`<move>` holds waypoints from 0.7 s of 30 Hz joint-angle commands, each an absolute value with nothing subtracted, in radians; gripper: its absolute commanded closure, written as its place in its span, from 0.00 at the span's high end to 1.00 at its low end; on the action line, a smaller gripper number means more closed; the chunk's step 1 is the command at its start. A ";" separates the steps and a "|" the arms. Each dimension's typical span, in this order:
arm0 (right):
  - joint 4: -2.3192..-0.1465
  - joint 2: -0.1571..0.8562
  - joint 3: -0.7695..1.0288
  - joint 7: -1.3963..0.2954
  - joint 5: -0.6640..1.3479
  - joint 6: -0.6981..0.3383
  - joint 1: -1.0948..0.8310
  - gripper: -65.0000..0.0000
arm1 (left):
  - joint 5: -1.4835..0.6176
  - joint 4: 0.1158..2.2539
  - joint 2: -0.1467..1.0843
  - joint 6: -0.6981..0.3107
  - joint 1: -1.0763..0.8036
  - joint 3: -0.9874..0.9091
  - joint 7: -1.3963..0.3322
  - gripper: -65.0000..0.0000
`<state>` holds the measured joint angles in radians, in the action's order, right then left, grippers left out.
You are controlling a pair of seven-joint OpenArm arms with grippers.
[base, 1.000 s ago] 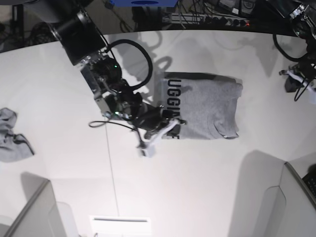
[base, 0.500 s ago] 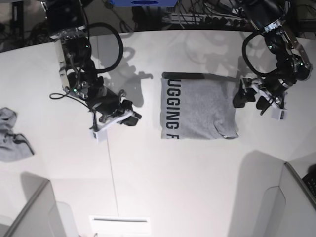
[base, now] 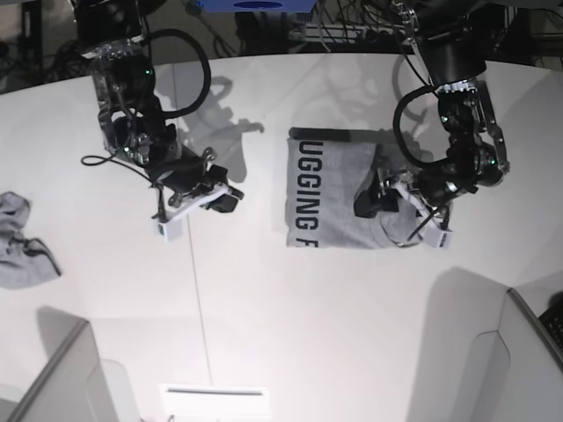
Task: Fold the T-shirt properly
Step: 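Grasp the folded bundle's edge with the left gripper, then drag and rotate the folded bundle with the left gripper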
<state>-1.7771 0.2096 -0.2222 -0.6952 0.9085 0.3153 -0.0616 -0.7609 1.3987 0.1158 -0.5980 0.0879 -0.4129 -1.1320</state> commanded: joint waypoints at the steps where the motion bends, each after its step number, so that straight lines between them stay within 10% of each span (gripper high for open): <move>1: -1.808 0.213 -0.217 -0.679 0.915 0.302 -0.048 0.00 | -0.773 1.406 0.131 -0.593 0.090 -0.406 -1.122 0.91; 5: -1.833 0.236 -0.200 -0.673 0.917 0.302 -0.056 0.00 | -0.771 1.400 0.133 -0.576 0.084 -0.381 -1.122 0.85; 18: -1.894 0.245 -0.013 -0.679 0.917 0.300 -0.154 0.00 | -0.639 1.376 0.159 -0.453 0.081 -0.357 -1.127 0.00; 21: -1.896 0.245 0.033 -0.679 0.917 0.300 -0.179 0.00 | -0.587 1.379 0.160 -0.446 0.082 -0.280 -1.127 0.00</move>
<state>-1.8771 0.2363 0.0261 -0.6933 0.9104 0.3141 -0.1875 -0.6029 1.3727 0.1585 -0.4480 0.0769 -0.2836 -1.1095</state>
